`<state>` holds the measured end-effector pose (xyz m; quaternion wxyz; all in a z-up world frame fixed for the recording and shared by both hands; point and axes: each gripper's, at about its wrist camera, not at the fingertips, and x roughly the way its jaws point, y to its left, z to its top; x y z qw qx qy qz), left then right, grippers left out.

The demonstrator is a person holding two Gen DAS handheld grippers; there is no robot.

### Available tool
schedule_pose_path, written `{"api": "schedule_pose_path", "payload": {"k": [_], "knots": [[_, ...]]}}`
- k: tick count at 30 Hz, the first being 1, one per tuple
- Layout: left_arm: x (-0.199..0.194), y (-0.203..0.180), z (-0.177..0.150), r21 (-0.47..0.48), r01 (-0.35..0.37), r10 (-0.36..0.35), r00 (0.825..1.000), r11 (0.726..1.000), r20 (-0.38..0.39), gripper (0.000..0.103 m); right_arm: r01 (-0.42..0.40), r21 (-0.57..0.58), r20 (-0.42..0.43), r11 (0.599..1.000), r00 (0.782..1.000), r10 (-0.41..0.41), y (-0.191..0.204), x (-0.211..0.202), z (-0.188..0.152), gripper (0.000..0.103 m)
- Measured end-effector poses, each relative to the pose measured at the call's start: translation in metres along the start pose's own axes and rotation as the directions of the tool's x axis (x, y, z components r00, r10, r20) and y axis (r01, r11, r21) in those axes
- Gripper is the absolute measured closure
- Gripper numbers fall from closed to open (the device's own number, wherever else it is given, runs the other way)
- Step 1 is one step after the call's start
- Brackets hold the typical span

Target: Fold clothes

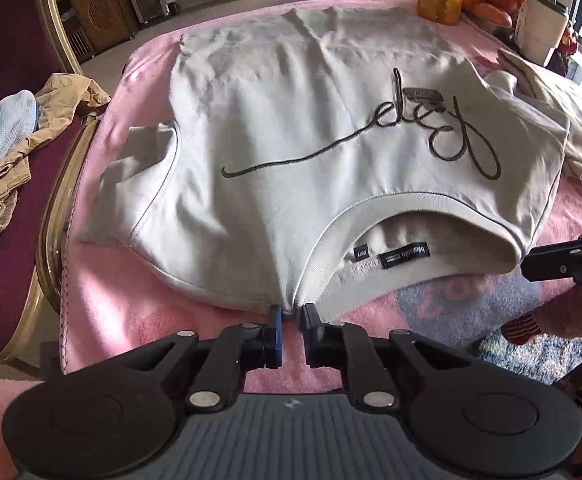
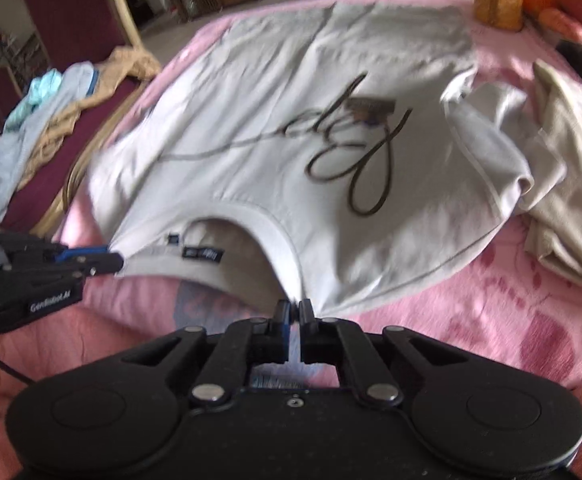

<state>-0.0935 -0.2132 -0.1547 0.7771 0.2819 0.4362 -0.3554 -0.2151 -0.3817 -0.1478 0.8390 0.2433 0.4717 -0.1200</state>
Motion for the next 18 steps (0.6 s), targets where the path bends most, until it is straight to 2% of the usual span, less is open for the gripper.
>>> {"api": "schedule_pose_path", "payload": {"k": [1,4,6,8,9,11,12,15,17,18], "knots": [[-0.002,0.002,-0.001,-0.006,-0.007,0.007,1.000,1.000,-0.013,0.090,-0.008,-0.003,-0.009,1.000,1.000,0.008,0.001,-0.001,0.000,0.094],[-0.022,0.019,-0.006,-0.064,0.019,-0.017,1.000,0.998,0.020,0.084,-0.053,0.003,0.053,0.999,0.997,0.053,0.003,-0.024,0.013,0.076],[-0.041,0.031,-0.004,-0.117,-0.002,0.009,0.998,0.993,0.059,0.079,-0.138,0.023,0.123,0.990,0.983,0.134,0.003,-0.043,0.035,0.066],[-0.057,0.039,0.005,-0.161,-0.069,0.084,0.992,0.984,0.090,0.078,-0.240,0.041,0.195,0.970,0.954,0.228,0.004,-0.057,0.065,0.064],[-0.065,0.043,0.009,-0.184,-0.102,0.122,0.987,0.978,0.103,0.078,-0.282,0.040,0.234,0.959,0.935,0.265,0.007,-0.060,0.080,0.059],[-0.076,0.045,0.017,-0.221,-0.147,0.173,0.979,0.964,0.106,0.075,-0.336,0.022,0.311,0.942,0.898,0.313,0.011,-0.064,0.105,0.053],[-0.080,0.046,0.020,-0.237,-0.163,0.192,0.976,0.958,0.106,0.075,-0.345,0.008,0.344,0.938,0.882,0.322,0.013,-0.064,0.113,0.053],[-0.083,0.045,0.022,-0.264,-0.176,0.208,0.973,0.948,0.101,0.071,-0.291,-0.043,0.421,0.956,0.863,0.281,0.015,-0.056,0.113,0.053],[-0.079,0.046,0.025,-0.284,-0.187,0.217,0.973,0.940,0.079,0.071,-0.251,-0.070,0.429,0.965,0.866,0.257,0.009,-0.045,0.099,0.053],[-0.077,0.046,0.027,-0.294,-0.192,0.221,0.973,0.936,0.068,0.071,-0.260,-0.070,0.390,0.963,0.881,0.267,0.004,-0.038,0.096,0.053]]}}
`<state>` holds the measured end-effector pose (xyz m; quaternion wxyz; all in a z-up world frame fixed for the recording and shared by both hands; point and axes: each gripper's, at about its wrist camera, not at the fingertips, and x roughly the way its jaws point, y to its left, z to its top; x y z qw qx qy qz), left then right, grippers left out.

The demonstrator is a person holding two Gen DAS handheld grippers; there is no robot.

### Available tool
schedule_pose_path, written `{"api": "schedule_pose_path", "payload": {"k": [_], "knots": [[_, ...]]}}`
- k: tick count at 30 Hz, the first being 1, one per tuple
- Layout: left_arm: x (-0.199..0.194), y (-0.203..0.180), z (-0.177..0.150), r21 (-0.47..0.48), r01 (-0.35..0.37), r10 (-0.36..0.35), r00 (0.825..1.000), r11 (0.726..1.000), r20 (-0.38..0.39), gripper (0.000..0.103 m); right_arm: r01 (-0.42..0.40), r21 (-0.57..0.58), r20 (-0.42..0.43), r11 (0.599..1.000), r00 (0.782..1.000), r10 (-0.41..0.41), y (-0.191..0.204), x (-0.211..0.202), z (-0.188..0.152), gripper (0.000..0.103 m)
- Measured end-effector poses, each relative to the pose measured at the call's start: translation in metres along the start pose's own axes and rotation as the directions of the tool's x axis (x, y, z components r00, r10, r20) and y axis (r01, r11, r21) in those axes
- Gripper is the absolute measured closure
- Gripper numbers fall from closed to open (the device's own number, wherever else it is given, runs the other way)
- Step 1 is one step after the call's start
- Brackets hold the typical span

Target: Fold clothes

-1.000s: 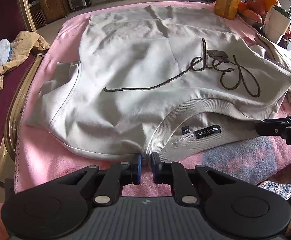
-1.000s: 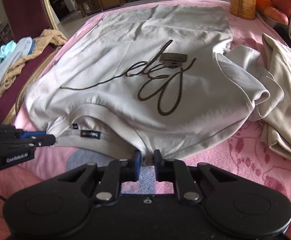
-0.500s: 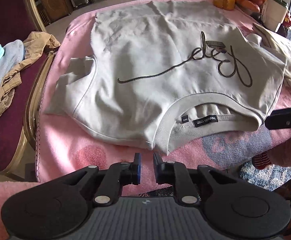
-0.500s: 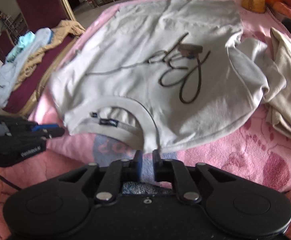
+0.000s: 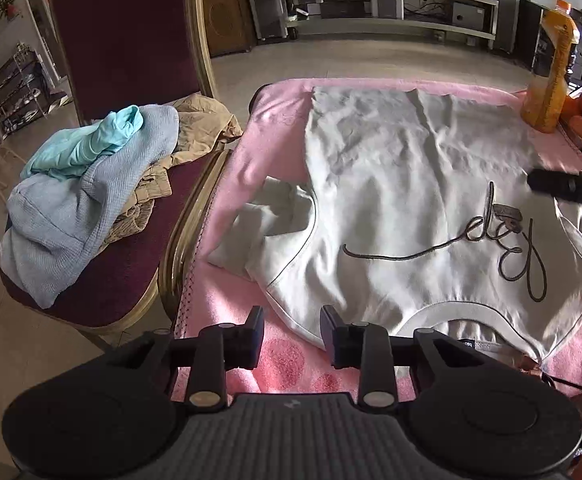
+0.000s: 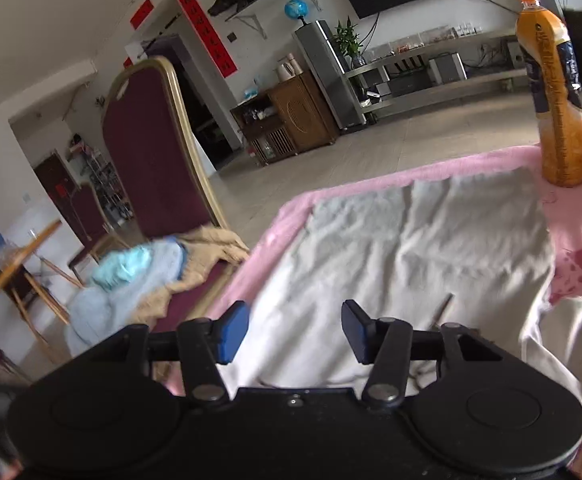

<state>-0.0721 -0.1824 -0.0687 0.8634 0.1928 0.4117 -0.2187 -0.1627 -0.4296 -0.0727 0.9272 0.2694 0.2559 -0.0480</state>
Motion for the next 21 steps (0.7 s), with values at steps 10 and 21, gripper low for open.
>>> {"api": "schedule_pose_path", "payload": {"k": [10,21], "knots": [[0.009,-0.023,0.008,0.019,0.020,-0.019,1.000,1.000,-0.015,0.067,-0.048,0.175,-0.131,0.983,0.989,0.072,-0.028,0.005,-0.011,0.049],[0.040,-0.009,-0.005,-0.018,0.078,-0.079,0.994,0.997,-0.081,0.067,0.042,0.194,-0.202,0.980,0.979,-0.002,-0.039,0.021,-0.025,0.047]]}}
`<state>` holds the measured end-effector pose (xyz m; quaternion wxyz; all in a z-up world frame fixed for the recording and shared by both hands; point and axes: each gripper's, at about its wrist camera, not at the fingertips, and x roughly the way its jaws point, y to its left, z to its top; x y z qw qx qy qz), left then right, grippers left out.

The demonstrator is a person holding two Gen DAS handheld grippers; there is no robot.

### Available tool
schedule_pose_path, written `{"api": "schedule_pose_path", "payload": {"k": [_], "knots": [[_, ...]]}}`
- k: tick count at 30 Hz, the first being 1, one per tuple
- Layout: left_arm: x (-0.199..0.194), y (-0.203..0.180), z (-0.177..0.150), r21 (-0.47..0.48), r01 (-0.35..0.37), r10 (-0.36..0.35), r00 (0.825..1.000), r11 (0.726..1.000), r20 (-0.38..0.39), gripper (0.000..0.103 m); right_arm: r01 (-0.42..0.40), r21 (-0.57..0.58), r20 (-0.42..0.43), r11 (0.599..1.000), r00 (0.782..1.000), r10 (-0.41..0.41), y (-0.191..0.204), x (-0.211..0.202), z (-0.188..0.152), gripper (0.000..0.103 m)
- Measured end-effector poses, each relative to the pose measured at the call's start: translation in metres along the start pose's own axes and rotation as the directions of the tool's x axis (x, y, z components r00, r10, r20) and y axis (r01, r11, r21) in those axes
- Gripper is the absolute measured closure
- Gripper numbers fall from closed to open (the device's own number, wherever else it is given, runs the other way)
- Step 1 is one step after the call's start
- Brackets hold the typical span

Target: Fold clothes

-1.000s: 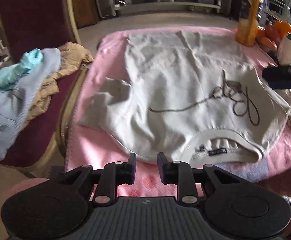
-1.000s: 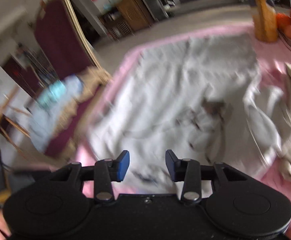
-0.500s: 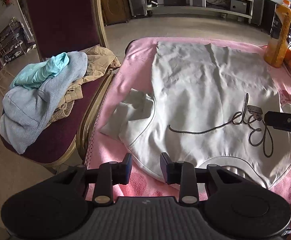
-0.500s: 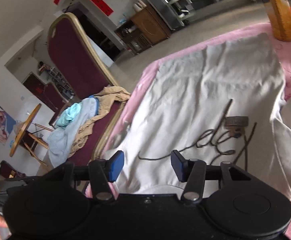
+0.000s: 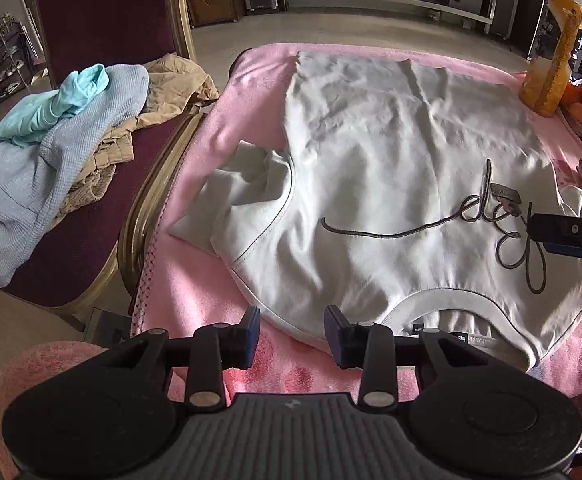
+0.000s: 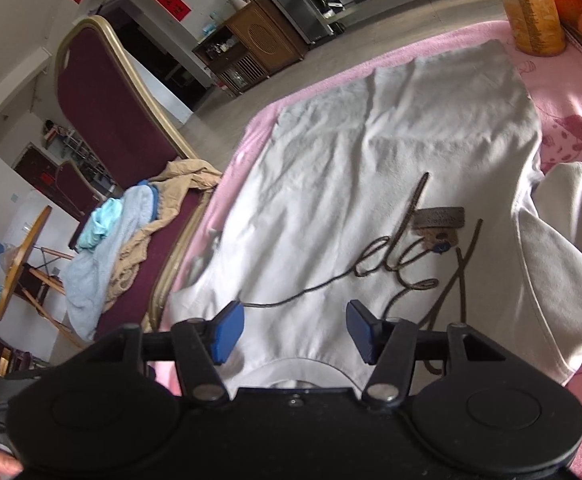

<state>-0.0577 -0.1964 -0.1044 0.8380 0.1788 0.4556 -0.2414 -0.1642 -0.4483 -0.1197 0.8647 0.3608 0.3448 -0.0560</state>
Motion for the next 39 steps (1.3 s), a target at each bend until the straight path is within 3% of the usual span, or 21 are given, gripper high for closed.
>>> {"api": "schedule_pose_path", "payload": {"k": [6,11,14,16,17,18,22,24,26,29,31,32,34,35,37,39], "knots": [[0.018,0.009,-0.006,0.028,0.066,-0.066,0.998,0.997,0.002,0.067,0.080,0.093,0.013,0.992,0.997,-0.082,-0.019,-0.020,-0.024,0.043],[0.033,0.033,-0.011,-0.046,0.121,-0.122,0.992,0.992,-0.011,0.068,0.074,0.257,0.141,0.963,0.984,-0.114,-0.049,-0.057,-0.041,0.043],[0.035,0.043,-0.003,-0.069,0.138,-0.137,0.990,0.988,0.010,0.074,0.121,0.278,0.194,0.953,0.965,-0.179,-0.057,-0.068,-0.040,0.044],[0.033,0.043,0.006,-0.053,0.135,-0.133,0.991,0.989,0.035,0.077,0.159,0.259,0.200,0.953,0.956,-0.214,-0.057,-0.064,-0.037,0.062],[0.032,0.038,0.012,-0.034,0.137,-0.135,0.990,0.990,0.051,0.078,0.171,0.238,0.195,0.956,0.956,-0.219,-0.055,-0.060,-0.035,0.086],[0.033,0.033,0.019,-0.014,0.144,-0.143,0.988,0.990,0.060,0.078,0.176,0.217,0.188,0.960,0.958,-0.218,-0.052,-0.054,-0.033,0.093],[0.056,-0.005,0.031,0.083,0.141,-0.146,0.988,0.987,0.056,0.078,0.149,0.138,0.137,0.979,0.976,-0.168,-0.038,-0.021,-0.026,0.093],[0.075,-0.019,0.030,0.141,0.102,-0.112,0.991,0.985,0.067,0.074,0.153,0.095,0.091,0.984,0.983,-0.162,-0.034,0.000,-0.026,0.093],[0.093,-0.013,0.028,0.136,-0.001,-0.004,0.999,0.991,0.035,0.076,0.219,0.036,0.049,0.975,0.974,-0.220,-0.031,0.015,-0.031,0.092],[0.104,0.008,0.027,0.082,-0.140,0.141,0.990,0.987,0.001,0.071,0.384,0.021,0.028,0.923,0.923,-0.384,-0.038,0.016,-0.036,0.092],[0.103,0.021,0.024,0.041,-0.214,0.215,0.976,0.976,-0.019,0.072,0.414,0.108,0.026,0.904,0.908,-0.418,-0.056,0.001,-0.038,0.094],[0.102,0.027,0.022,0.023,-0.231,0.231,0.973,0.973,-0.026,0.071,0.427,0.151,0.023,0.891,0.900,-0.435,-0.065,-0.006,-0.040,0.099],[0.100,0.040,0.018,-0.012,-0.262,0.261,0.964,0.965,-0.041,0.071,0.452,0.236,0.016,0.860,0.883,-0.468,-0.083,-0.021,-0.042,0.099],[0.094,0.040,0.017,-0.017,-0.243,0.243,0.970,0.970,-0.028,0.071,0.446,0.267,0.014,0.854,0.885,-0.466,-0.089,-0.027,-0.044,0.095],[0.082,0.038,0.014,-0.015,-0.196,0.196,0.981,0.981,0.006,0.072,0.369,0.285,0.046,0.885,0.916,-0.398,-0.085,-0.039,-0.047,0.086],[0.068,0.028,0.012,0.010,-0.133,0.133,0.990,0.991,0.051,0.072,0.308,0.291,0.111,0.906,0.929,-0.352,-0.079,-0.058,-0.043,0.078]]}}
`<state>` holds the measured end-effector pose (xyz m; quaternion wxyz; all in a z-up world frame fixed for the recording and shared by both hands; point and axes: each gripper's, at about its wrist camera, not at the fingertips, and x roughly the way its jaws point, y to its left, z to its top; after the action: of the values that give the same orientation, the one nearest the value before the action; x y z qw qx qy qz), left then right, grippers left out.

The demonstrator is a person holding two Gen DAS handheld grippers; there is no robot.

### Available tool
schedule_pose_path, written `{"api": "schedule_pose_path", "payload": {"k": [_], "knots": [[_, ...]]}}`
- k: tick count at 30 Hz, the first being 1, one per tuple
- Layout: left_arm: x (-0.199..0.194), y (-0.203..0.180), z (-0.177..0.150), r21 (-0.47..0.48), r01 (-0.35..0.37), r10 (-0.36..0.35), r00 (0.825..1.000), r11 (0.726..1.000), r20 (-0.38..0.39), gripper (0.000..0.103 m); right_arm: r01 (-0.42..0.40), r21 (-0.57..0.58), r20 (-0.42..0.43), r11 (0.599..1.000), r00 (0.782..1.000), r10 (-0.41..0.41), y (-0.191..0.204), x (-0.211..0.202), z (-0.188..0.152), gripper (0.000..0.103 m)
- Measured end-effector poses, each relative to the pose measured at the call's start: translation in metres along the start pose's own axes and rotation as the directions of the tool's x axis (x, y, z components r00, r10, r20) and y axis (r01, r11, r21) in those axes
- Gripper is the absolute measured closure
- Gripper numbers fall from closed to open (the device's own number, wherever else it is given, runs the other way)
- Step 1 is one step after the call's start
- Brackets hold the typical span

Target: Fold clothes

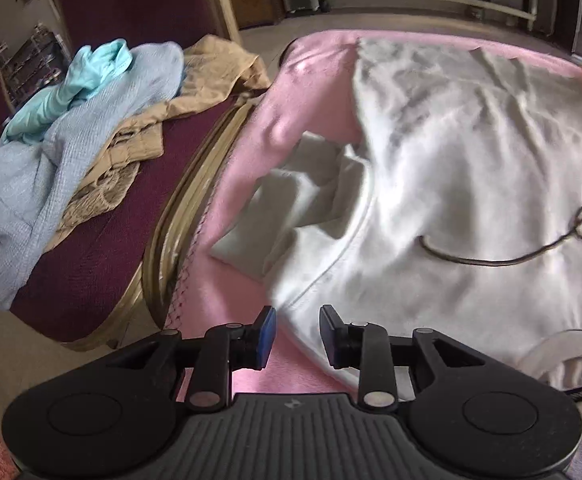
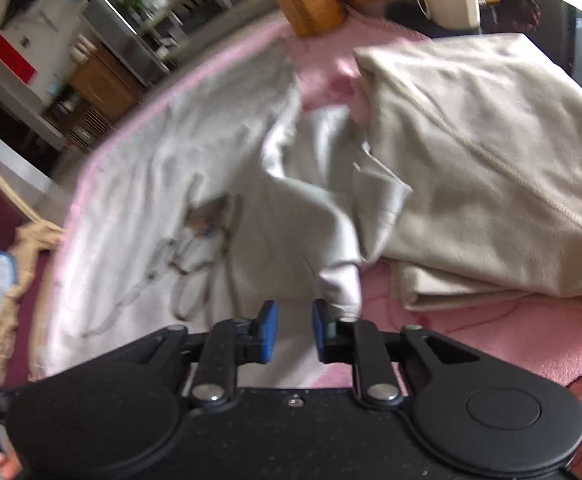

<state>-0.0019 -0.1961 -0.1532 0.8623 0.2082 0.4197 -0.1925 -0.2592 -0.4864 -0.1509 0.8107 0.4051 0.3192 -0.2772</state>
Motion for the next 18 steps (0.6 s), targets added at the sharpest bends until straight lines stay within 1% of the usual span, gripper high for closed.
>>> {"api": "schedule_pose_path", "payload": {"k": [2,4,5,6,8,9,12,15,17,18], "knots": [[-0.016,-0.012,0.000,0.035,0.072,-0.074,0.996,0.997,0.044,0.072,-0.044,0.008,0.066,0.999,0.997,0.043,0.001,-0.020,0.010,0.075],[-0.027,-0.029,0.001,0.085,0.147,-0.152,0.986,0.986,0.065,0.072,-0.032,0.017,0.147,0.999,0.989,0.029,-0.002,-0.037,0.024,0.068],[-0.030,-0.036,0.001,0.108,0.180,-0.188,0.980,0.978,0.065,0.072,-0.011,0.025,0.168,1.000,0.986,0.007,-0.006,-0.041,0.031,0.061],[-0.030,-0.045,0.001,0.131,0.216,-0.225,0.973,0.968,0.055,0.071,0.005,0.045,0.167,0.999,0.986,-0.012,-0.012,-0.039,0.036,0.059],[-0.028,-0.062,0.000,0.168,0.275,-0.284,0.958,0.947,0.032,0.071,0.032,0.083,0.157,0.996,0.987,-0.045,-0.026,-0.035,0.045,0.059],[-0.026,-0.068,-0.002,0.182,0.286,-0.295,0.955,0.941,0.021,0.071,0.036,0.102,0.134,0.994,0.990,-0.049,-0.031,-0.028,0.045,0.060],[-0.012,-0.075,-0.007,0.199,0.279,-0.281,0.960,0.939,-0.020,0.071,0.056,0.146,0.083,0.988,0.994,-0.068,-0.044,-0.011,0.046,0.061],[0.000,-0.068,-0.013,0.162,0.293,-0.286,0.956,0.942,-0.068,0.071,0.073,0.201,0.045,0.977,0.995,-0.084,-0.051,0.004,0.047,0.061],[0.004,-0.065,-0.016,0.148,0.295,-0.286,0.955,0.944,-0.078,0.071,0.068,0.269,0.032,0.961,0.996,-0.080,-0.060,0.012,0.048,0.061],[0.005,-0.063,-0.016,0.142,0.298,-0.290,0.954,0.944,-0.077,0.070,0.062,0.295,0.032,0.953,0.997,-0.075,-0.063,0.016,0.049,0.063]]}}
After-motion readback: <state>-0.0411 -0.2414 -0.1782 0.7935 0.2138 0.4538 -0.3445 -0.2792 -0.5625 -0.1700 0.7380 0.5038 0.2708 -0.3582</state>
